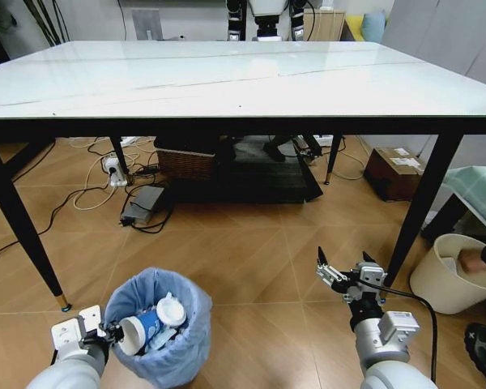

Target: Pick up the trash bin and place the trash from the table into it.

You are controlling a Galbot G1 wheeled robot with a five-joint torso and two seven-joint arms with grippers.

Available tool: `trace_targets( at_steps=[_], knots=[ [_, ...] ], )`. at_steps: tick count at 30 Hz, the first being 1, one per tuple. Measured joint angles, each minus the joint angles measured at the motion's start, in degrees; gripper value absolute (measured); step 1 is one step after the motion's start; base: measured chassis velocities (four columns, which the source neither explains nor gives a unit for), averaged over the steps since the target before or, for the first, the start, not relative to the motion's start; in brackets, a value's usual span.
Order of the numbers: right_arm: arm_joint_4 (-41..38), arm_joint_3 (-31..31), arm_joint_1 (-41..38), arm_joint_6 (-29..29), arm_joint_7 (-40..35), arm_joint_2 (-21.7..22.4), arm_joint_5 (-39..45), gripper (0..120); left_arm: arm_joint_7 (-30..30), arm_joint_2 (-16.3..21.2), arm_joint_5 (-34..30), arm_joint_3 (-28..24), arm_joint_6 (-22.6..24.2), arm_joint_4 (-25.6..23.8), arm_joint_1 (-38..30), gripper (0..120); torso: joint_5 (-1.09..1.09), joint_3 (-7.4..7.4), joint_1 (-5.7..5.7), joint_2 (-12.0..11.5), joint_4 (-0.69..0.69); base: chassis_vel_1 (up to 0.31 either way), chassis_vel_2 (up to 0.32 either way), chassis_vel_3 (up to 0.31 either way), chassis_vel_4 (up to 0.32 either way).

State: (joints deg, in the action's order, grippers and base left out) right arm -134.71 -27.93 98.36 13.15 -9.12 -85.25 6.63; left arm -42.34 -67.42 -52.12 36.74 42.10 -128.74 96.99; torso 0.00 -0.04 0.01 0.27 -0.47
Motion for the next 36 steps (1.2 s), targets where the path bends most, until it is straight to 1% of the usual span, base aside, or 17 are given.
trace_targets(
  at_steps=[2,4,13,18,31,34,35,36],
  knots=[
    [0.0,0.0,0.0,0.0,0.0,0.0,0.0,100,1.0,0.0,0.5,-0.1,-0.4,0.9,-0.1,0,0.0,0.0,0.0,0.0,0.0,0.0,0.0,0.0,0.0],
    [-0.1,0.0,0.0,-0.1,0.0,-0.1,0.0,100,3.2,0.0,1.9,-0.1,-1.3,2.6,-0.1,0,0.0,0.0,0.0,0.1,0.0,0.0,0.0,0.0,0.0],
    [-0.3,-0.1,0.1,-0.2,0.0,-0.2,-0.1,100,5.4,0.0,3.2,0.0,-2.3,5.1,-0.4,0,0.0,0.0,0.0,0.1,0.0,0.0,0.0,0.0,0.0],
    [-0.7,-0.4,0.5,-0.2,-0.1,-0.3,-0.1,100,8.2,0.0,5.3,0.0,-3.4,6.9,-0.4,0,0.0,0.0,0.0,0.2,-0.01,0.0,0.0,0.0,0.0],
    [-1.2,-0.7,0.9,-0.3,0.0,-0.4,-0.4,100,12.3,0.1,7.6,0.4,-4.7,9.2,-0.2,0,0.0,0.0,-0.01,0.2,0.0,0.0,0.0,0.0,0.0],
    [-1.3,-0.7,1.0,-0.3,0.0,-0.4,-0.4,100,12.5,0.1,7.7,0.4,-4.8,9.2,-0.1,0,-0.01,0.0,-0.01,0.2,0.0,0.0,0.0,0.0,0.0],
    [-1.4,-0.8,1.1,-0.3,0.0,-0.4,-0.5,100,12.5,0.1,7.8,0.4,-4.8,9.2,-0.1,1,-0.01,0.0,-0.01,0.2,0.0,0.0,0.0,0.0,0.0],
    [-1.4,-0.8,1.1,-0.3,0.0,-0.4,-0.5,100,12.5,0.1,7.8,0.3,-4.9,9.2,0.0,7,0.0,0.0,-0.01,0.2,-0.01,0.0,0.0,0.0,0.0]
  ],
)
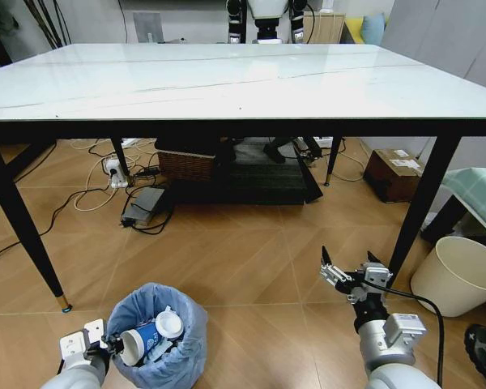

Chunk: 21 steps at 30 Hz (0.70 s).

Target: Pick up the trash bin and place the trash from the table into it.

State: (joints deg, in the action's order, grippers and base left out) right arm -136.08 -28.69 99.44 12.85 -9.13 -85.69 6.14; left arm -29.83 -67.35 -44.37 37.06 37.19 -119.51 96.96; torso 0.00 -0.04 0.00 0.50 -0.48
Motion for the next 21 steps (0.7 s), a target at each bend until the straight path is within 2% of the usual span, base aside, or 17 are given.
trace_targets(
  at_steps=[1,5,6,9,10,14,15,19,21],
  knots=[
    [0.0,0.0,0.0,0.0,0.0,0.0,0.0,100,0.0,0.0,0.0,0.0,0.0,0.0,0.0,7,0.0,0.0,0.0,0.0,0.0,0.0,0.0,0.0,0.0],
    [0.0,0.0,0.0,0.0,0.0,-0.1,0.0,100,0.0,0.0,0.5,0.0,-0.7,-0.5,0.1,26,0.0,0.0,0.0,0.0,0.0,0.0,0.0,0.0,0.0],
    [0.0,0.0,0.0,0.0,0.0,-0.1,0.0,100,0.0,0.0,0.5,0.0,-0.7,-0.5,0.1,26,0.0,0.0,0.0,0.0,0.0,0.0,0.0,0.0,0.0],
    [0.0,-0.1,0.0,0.0,0.1,0.0,0.0,100,-0.4,0.0,0.7,0.0,-0.8,-1.9,0.6,39,0.0,0.01,0.0,0.0,0.0,0.0,0.0,0.0,0.0],
    [0.0,-0.1,0.0,0.0,0.1,0.0,0.0,100,-0.4,0.0,0.7,0.0,-0.8,-1.9,0.6,39,0.0,0.01,0.0,0.0,0.0,0.0,0.0,0.0,0.0],
    [0.0,-0.2,-0.1,0.0,0.1,0.1,0.1,100,-1.1,-0.2,1.3,-0.2,-0.8,-4.6,1.6,57,-0.01,0.01,0.0,0.0,0.0,0.0,0.0,0.0,0.0],
    [0.0,-0.2,-0.1,0.0,0.1,0.1,0.1,100,-1.1,-0.2,1.3,-0.2,-0.8,-4.6,1.6,57,-0.01,0.01,0.0,0.0,0.0,0.0,0.0,0.0,0.0],
    [0.0,-0.3,-0.4,0.1,0.1,0.1,0.4,100,-1.2,-0.3,4.4,-0.4,-0.8,-7.6,2.1,76,0.0,0.02,0.0,0.0,0.0,0.0,0.0,0.0,0.0],
    [0.1,-0.3,-0.5,0.1,0.1,0.1,0.5,100,-1.1,-0.3,5.5,-0.5,-0.9,-8.5,2.2,81,0.0,0.02,0.0,0.0,0.0,0.0,0.0,0.0,0.0]
  ],
)
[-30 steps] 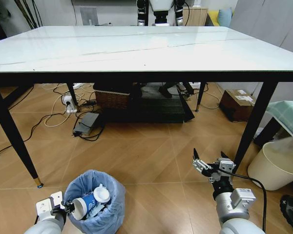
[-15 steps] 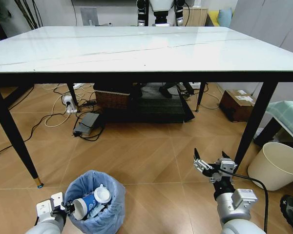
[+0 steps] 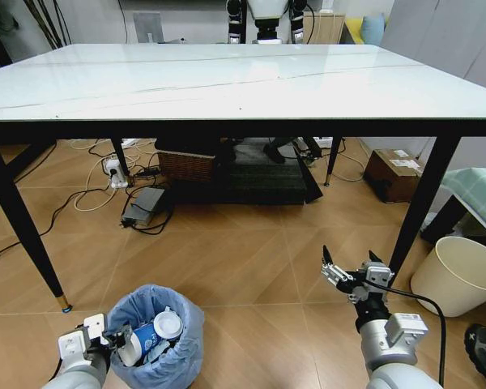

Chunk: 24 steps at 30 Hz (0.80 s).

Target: Pick up the trash bin and place the trash from the table into it.

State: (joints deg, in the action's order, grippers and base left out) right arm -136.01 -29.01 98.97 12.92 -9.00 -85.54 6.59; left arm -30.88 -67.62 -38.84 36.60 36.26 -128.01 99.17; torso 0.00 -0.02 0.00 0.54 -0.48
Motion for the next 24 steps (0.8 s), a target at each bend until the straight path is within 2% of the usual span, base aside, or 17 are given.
trace_targets(
  at_steps=[3,6,8,11,12,14,16,17,19,24],
  knots=[
    [0.0,-0.1,-0.1,0.0,-0.1,0.0,0.2,100,1.8,0.1,3.3,-0.2,-0.9,-2.0,0.3,89,0.0,0.0,0.0,0.0,0.0,0.0,0.0,0.0,0.0],
    [0.2,-0.2,-0.4,0.0,-0.1,-0.1,0.5,100,8.0,0.3,11.5,-0.6,-4.9,-3.9,0.5,99,-0.01,0.0,0.0,0.0,0.0,0.0,0.0,0.0,0.0],
    [0.3,-0.2,-0.5,0.0,-0.1,-0.1,0.5,100,9.3,0.4,13.5,-0.7,-6.3,-4.1,0.5,100,-0.01,0.0,0.0,0.0,0.0,0.0,0.0,0.0,0.0],
    [0.4,-0.2,-0.6,0.0,-0.2,-0.3,0.6,100,14.6,0.5,21.6,-0.8,-11.7,-4.5,0.3,100,-0.01,0.0,0.0,0.0,0.0,0.0,0.0,0.0,0.0],
    [0.4,-0.2,-0.6,0.0,-0.2,-0.3,0.6,100,14.6,0.5,21.6,-0.8,-11.7,-4.5,0.3,100,-0.01,0.0,0.0,0.0,0.0,0.0,0.0,0.0,0.0],
    [0.9,0.4,-0.4,-1.3,-0.1,-0.7,1.0,100,20.2,0.4,30.1,-0.8,-17.9,-4.5,0.4,100,0.0,0.01,0.0,0.0,-0.01,0.0,0.0,0.0,0.0],
    [1.3,1.1,-0.3,-2.2,0.4,-1.0,1.2,100,23.0,0.4,34.6,-0.7,-21.8,-4.2,0.4,100,0.0,0.01,0.0,0.0,0.0,0.0,0.0,0.0,0.0],
    [1.3,1.1,-0.3,-2.2,0.4,-1.0,1.2,100,23.0,0.4,34.6,-0.7,-21.8,-4.2,0.4,100,0.0,0.01,0.0,0.0,0.0,0.0,0.0,0.0,0.0],
    [1.5,1.7,-0.3,-2.4,1.2,-1.5,1.5,100,25.9,0.4,36.9,-0.4,-25.9,-3.6,0.4,100,0.0,0.01,0.0,0.0,0.0,0.0,0.0,0.0,0.0],
    [1.7,2.3,-0.2,-1.8,2.1,-2.2,1.5,100,28.2,0.4,33.5,-0.3,-28.9,-3.8,0.6,100,0.01,0.01,0.0,0.0,0.0,0.0,0.0,0.0,0.0]
  ],
)
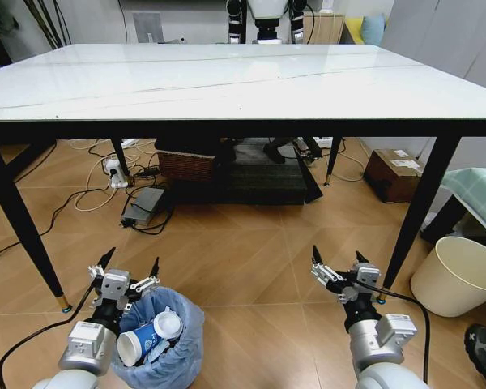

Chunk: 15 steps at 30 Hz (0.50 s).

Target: Pick up the trash bin and place the trash from the table into it.

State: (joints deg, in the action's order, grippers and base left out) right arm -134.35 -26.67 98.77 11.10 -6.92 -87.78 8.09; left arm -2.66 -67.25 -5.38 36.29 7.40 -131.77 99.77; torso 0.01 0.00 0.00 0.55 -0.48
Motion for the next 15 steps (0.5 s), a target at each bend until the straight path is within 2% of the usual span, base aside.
trace_targets(
  at_steps=[5,15],
  knots=[
    [-0.5,-1.1,0.5,0.1,0.6,0.6,0.9,100,1.9,0.9,-1.7,2.2,0.6,-1.1,1.0,100,-0.01,0.0,0.0,0.0,0.0,0.0,0.0,0.0,0.0],
    [-1.3,-3.4,1.0,0.4,0.9,1.1,2.7,100,2.0,0.6,-1.9,2.9,0.8,-2.8,3.0,100,-0.01,0.0,0.0,0.0,0.0,0.0,0.0,0.0,0.0]
  ],
)
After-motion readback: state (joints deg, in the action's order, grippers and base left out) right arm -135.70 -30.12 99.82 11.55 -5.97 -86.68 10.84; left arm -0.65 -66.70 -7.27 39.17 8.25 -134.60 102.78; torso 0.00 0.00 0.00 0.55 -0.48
